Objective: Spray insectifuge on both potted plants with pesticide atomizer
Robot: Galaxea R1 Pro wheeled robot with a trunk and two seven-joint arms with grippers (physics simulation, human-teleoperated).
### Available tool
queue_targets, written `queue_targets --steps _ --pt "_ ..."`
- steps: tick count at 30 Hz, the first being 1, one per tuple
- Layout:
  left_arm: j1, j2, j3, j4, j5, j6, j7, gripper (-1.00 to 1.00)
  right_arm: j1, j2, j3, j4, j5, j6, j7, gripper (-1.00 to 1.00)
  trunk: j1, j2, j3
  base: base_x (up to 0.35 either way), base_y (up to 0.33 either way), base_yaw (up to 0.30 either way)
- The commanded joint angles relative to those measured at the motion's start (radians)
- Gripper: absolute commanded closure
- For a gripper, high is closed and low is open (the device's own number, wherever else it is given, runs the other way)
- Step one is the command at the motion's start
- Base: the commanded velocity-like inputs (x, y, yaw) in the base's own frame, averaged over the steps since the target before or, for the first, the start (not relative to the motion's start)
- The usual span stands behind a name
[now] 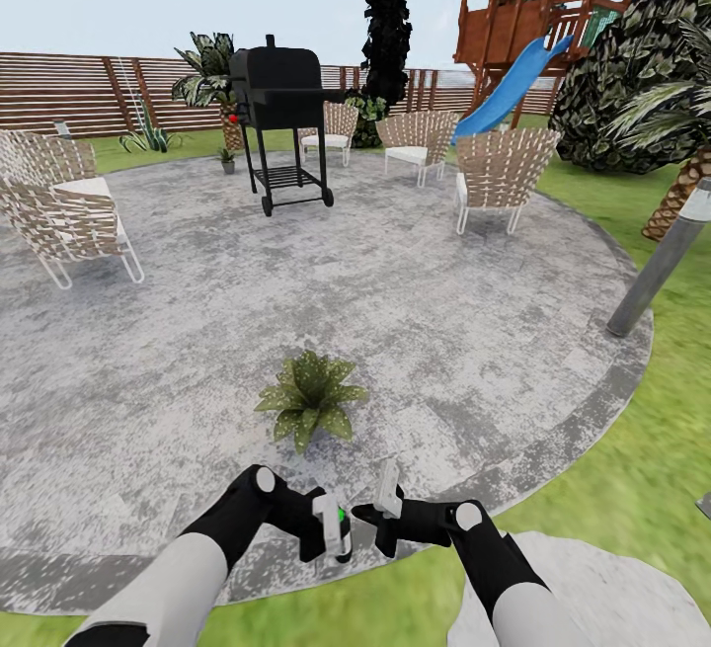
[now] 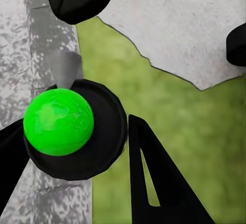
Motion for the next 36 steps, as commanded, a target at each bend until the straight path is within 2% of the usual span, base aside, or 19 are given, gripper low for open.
queue_targets --steps 1,36 --pt "0.000 -0.003 0.004 -0.001 -0.009 -0.010 -0.002 1.00 -0.001 0.002 -0.008 -0.001 0.007 -0.004 0.006 1.00 0.000 0.000 -0.001 0.000 0.000 0.000" --pt "-0.001 -0.017 0.005 0.017 -0.006 -0.010 0.019 1.00 -0.001 0.002 -0.008 0.001 0.007 -0.004 0.006 1.00 0.000 0.000 -0.001 0.000 0.000 0.000"
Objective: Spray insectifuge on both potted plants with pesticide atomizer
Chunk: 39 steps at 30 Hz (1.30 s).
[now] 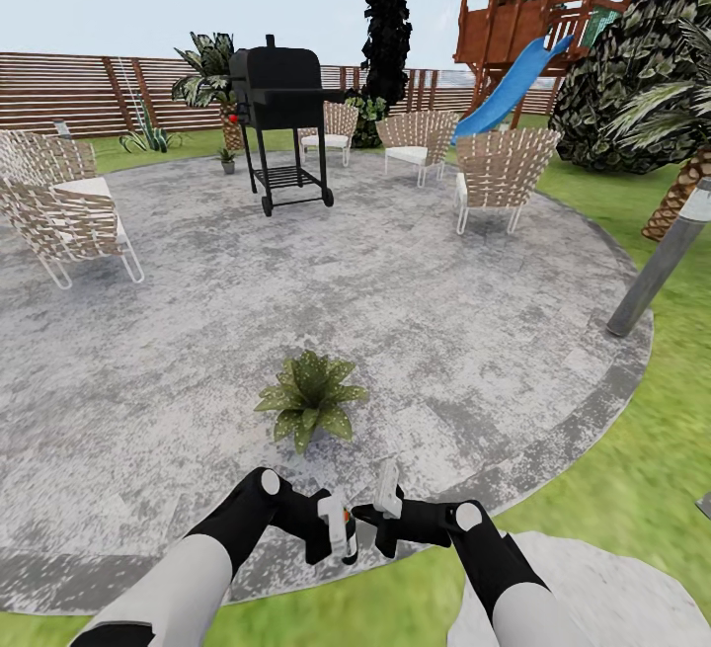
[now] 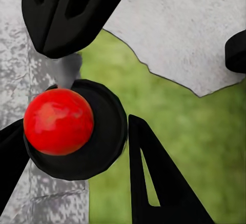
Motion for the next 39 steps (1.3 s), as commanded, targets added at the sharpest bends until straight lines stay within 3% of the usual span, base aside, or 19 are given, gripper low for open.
queue_targets --steps 1,7,11,16,19,24,25,26,27,29,32,33,35,39 --pt "0.000 -0.001 0.004 -0.001 -0.009 -0.010 -0.002 1.00 -0.001 0.002 -0.008 -0.001 0.007 -0.003 0.006 1.00 0.000 0.000 -0.001 0.000 0.000 0.000" --pt "0.000 0.001 0.006 -0.001 -0.010 -0.010 -0.002 1.00 -0.001 0.002 -0.008 -0.001 0.007 -0.004 0.006 1.00 0.000 0.000 -0.001 0.000 0.000 0.000" --pt "0.000 0.018 0.009 0.000 -0.016 -0.010 0.001 1.00 -0.001 0.002 -0.008 -0.001 0.007 -0.004 0.006 1.00 0.000 0.000 -0.001 0.000 0.000 0.000" --pt "0.000 0.123 0.007 0.002 -0.025 -0.009 0.005 1.00 -0.001 0.002 -0.008 -0.001 0.007 -0.004 0.006 1.00 0.000 0.000 -0.001 0.000 0.000 0.000" --pt "0.017 0.212 0.005 0.004 -0.013 -0.011 0.006 1.00 -0.001 0.002 -0.008 0.002 0.008 -0.004 0.006 1.00 0.000 0.000 -0.001 0.000 0.000 0.000" --pt "0.065 0.279 0.011 0.003 -0.009 -0.013 0.007 1.00 -0.001 -0.002 -0.008 0.005 0.009 -0.004 0.006 1.00 0.000 0.000 -0.001 0.000 0.000 0.000" --pt "0.071 0.295 0.011 0.003 -0.008 -0.014 0.008 1.00 -0.001 -0.004 -0.008 0.007 0.009 -0.004 0.006 -1.00 0.000 0.000 -0.001 0.000 0.000 0.000" --pt "0.076 0.308 0.011 0.003 -0.006 -0.015 0.010 1.00 -0.001 -0.005 -0.009 0.007 0.008 -0.004 0.006 -1.00 0.000 0.000 -0.001 0.000 0.000 0.000" --pt "0.085 0.325 0.012 0.004 0.004 -0.029 0.012 1.00 -0.001 -0.007 -0.009 0.007 0.008 -0.004 0.006 -1.00 0.000 0.000 -0.001 0.000 0.000 0.000" --pt "0.115 0.364 0.013 0.004 0.076 -0.078 0.022 1.00 -0.001 -0.017 -0.009 0.008 0.009 -0.004 0.004 -1.00 0.000 0.000 -0.001 0.000 0.000 0.000" --pt "0.141 0.375 0.014 0.004 0.135 -0.088 0.047 1.00 0.000 -0.021 -0.011 0.009 0.010 -0.006 -0.003 -1.00 0.000 0.000 -0.001 0.000 0.000 0.000" --pt "0.147 0.376 0.015 0.005 0.150 -0.086 0.087 1.00 0.001 -0.024 -0.014 0.010 0.010 -0.007 -0.032 -1.00 0.000 0.000 -0.001 0.000 0.000 0.000" --pt "0.158 0.371 0.020 0.075 0.190 -0.085 0.193 1.00 0.005 -0.041 -0.016 0.012 0.010 -0.006 -0.190 -1.00 0.000 0.000 -0.001 0.000 0.000 0.000" --pt "0.162 0.357 0.026 0.254 0.338 -0.096 0.433 1.00 0.015 -0.053 -0.036 0.123 -0.001 -0.006 -0.512 -1.00 0.000 0.000 -0.001 0.000 0.000 0.000"
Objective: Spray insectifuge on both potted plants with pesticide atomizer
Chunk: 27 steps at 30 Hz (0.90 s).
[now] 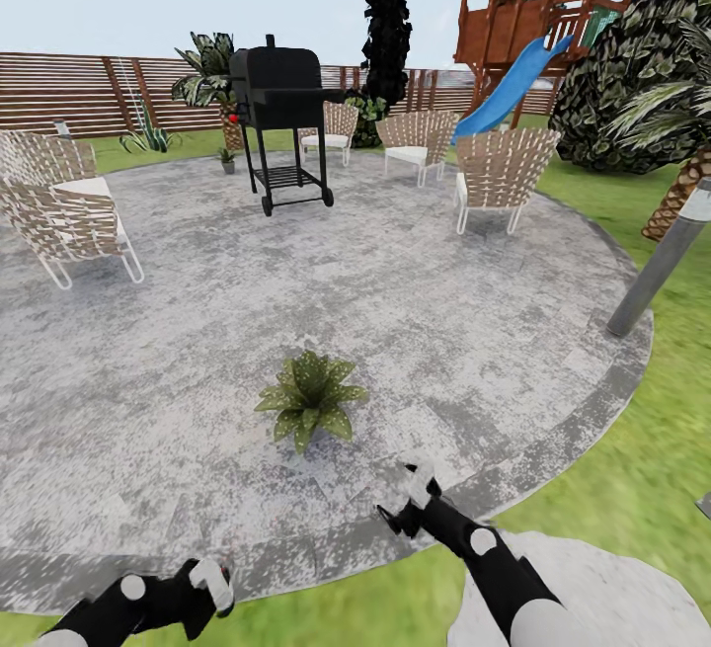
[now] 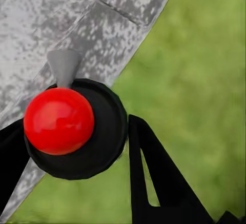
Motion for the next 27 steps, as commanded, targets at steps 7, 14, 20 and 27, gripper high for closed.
queue_targets --steps 7,14,20,27 --pt "0.085 -0.024 0.009 0.089 0.359 -0.101 0.321 1.00 0.043 -0.029 -0.138 0.250 -0.052 -0.050 -0.554 -1.00 0.000 0.000 -0.001 0.000 0.000 0.000" --pt "0.182 -0.022 0.011 0.102 0.684 -0.215 0.422 1.00 0.188 -0.056 -0.142 0.267 -0.139 -0.300 -0.773 -1.00 0.000 0.000 -0.001 0.000 0.000 0.000" --pt "0.190 -0.021 0.008 0.126 0.703 -0.231 0.425 1.00 0.208 -0.076 -0.143 0.299 -0.141 -0.305 -0.798 -1.00 0.000 0.000 -0.001 0.000 0.000 0.000" --pt "0.190 -0.023 0.008 0.130 0.702 -0.231 0.433 1.00 0.209 -0.076 -0.139 0.337 -0.135 -0.302 -0.794 -1.00 0.000 0.000 -0.001 0.000 0.000 0.000"
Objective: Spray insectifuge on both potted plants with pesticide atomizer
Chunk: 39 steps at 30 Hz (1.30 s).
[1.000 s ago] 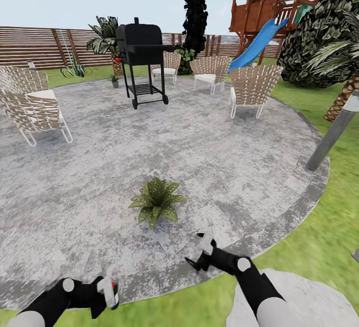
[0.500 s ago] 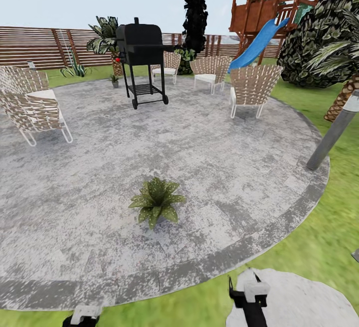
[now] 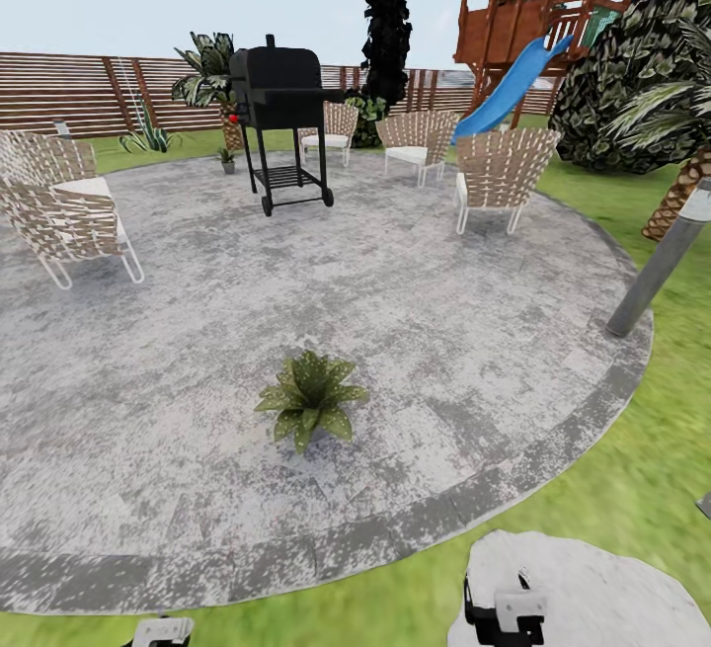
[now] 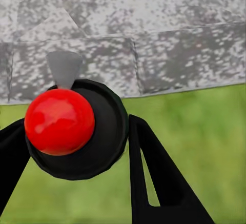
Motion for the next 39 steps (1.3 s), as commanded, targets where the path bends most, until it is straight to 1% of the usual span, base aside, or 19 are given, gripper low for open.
queue_targets --steps 1,4,7,11,39 --pt "0.000 0.001 0.006 0.001 0.006 -0.002 -0.010 1.00 0.000 0.002 -0.004 0.016 0.010 -0.001 -0.007 -1.00 0.000 0.000 -0.001 0.000 0.000 0.000" --pt "0.000 0.001 0.006 0.000 0.005 -0.004 -0.010 1.00 0.000 0.006 -0.003 0.087 0.010 0.000 -0.005 -1.00 0.000 0.000 -0.001 0.000 0.000 0.000" --pt "0.001 0.001 0.006 0.000 0.004 -0.008 -0.010 1.00 -0.001 0.005 -0.003 0.108 0.010 0.000 -0.005 -1.00 0.000 0.000 -0.001 0.000 -0.124 0.000" --pt "0.012 0.001 0.006 -0.002 0.003 -0.011 -0.010 1.00 0.000 0.004 -0.003 0.114 0.010 0.000 -0.006 -1.00 0.000 0.000 -0.001 0.000 -0.255 0.000" --pt "0.013 -0.001 0.003 -0.004 0.000 -0.013 -0.012 1.00 0.000 0.003 -0.003 0.115 0.010 0.000 -0.006 -1.00 0.000 0.000 -0.001 0.078 -0.282 0.000"
